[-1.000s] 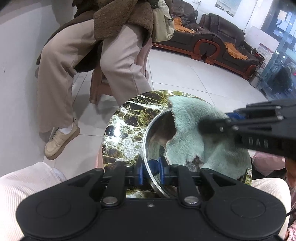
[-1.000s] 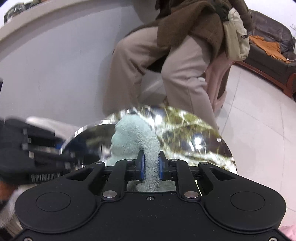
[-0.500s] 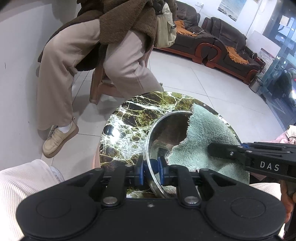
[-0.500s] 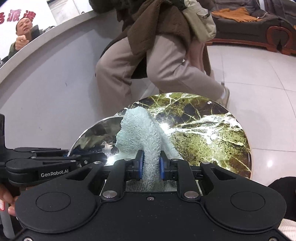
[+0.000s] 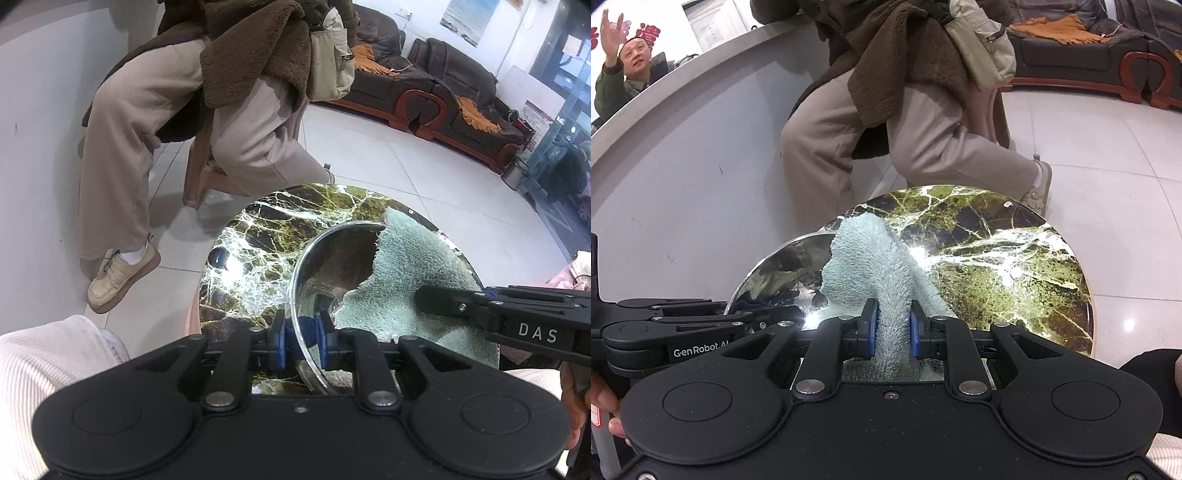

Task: Clean bowl
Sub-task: 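Hold the bowl rim with the left gripper while the right gripper drags the towel toward the clamped rim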

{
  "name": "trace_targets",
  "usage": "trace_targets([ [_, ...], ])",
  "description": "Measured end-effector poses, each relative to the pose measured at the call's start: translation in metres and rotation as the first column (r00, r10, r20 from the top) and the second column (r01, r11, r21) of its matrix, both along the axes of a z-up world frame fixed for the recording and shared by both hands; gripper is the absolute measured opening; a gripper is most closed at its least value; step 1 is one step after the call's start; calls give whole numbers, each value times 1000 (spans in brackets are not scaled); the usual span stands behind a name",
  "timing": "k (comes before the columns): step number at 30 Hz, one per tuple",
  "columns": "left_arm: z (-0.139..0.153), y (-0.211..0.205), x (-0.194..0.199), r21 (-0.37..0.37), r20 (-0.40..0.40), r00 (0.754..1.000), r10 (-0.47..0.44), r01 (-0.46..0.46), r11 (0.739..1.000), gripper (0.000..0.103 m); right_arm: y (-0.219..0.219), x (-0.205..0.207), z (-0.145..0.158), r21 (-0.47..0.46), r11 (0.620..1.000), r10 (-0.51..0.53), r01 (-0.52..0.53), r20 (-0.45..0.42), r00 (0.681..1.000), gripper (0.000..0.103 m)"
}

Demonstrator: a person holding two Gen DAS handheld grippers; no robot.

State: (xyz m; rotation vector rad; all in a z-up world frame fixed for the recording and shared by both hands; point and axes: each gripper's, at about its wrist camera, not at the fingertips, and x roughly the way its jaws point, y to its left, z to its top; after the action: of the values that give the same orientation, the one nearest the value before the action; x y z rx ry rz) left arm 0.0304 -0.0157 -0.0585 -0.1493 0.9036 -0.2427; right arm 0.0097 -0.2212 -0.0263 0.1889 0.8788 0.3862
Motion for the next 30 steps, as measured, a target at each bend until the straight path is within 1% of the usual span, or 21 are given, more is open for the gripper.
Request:
trace_targets([
  [3, 0, 0, 0, -17, -10, 1000, 17, -17, 1000, 15, 1, 4, -1, -17, 1000, 20, -20, 1, 1000, 16],
  [9, -3, 6, 4, -85, -50, 997, 56, -61, 995, 15, 8, 15, 0, -63, 996, 60, -60, 1, 998, 16],
  [17, -6, 8, 12, -137, -82, 993, 88, -98, 986, 15, 14, 35, 1, -118, 987, 112, -110, 5, 994, 17],
  [25, -1, 3, 11, -129, -82, 994, 75, -85, 988, 15, 19, 46, 1, -156, 973, 172, -168, 14, 985, 17],
  [30, 10, -2, 13, -88, -40, 998, 43, -46, 995, 15, 15, 43, -1, -162, 971, 179, -175, 15, 984, 17],
])
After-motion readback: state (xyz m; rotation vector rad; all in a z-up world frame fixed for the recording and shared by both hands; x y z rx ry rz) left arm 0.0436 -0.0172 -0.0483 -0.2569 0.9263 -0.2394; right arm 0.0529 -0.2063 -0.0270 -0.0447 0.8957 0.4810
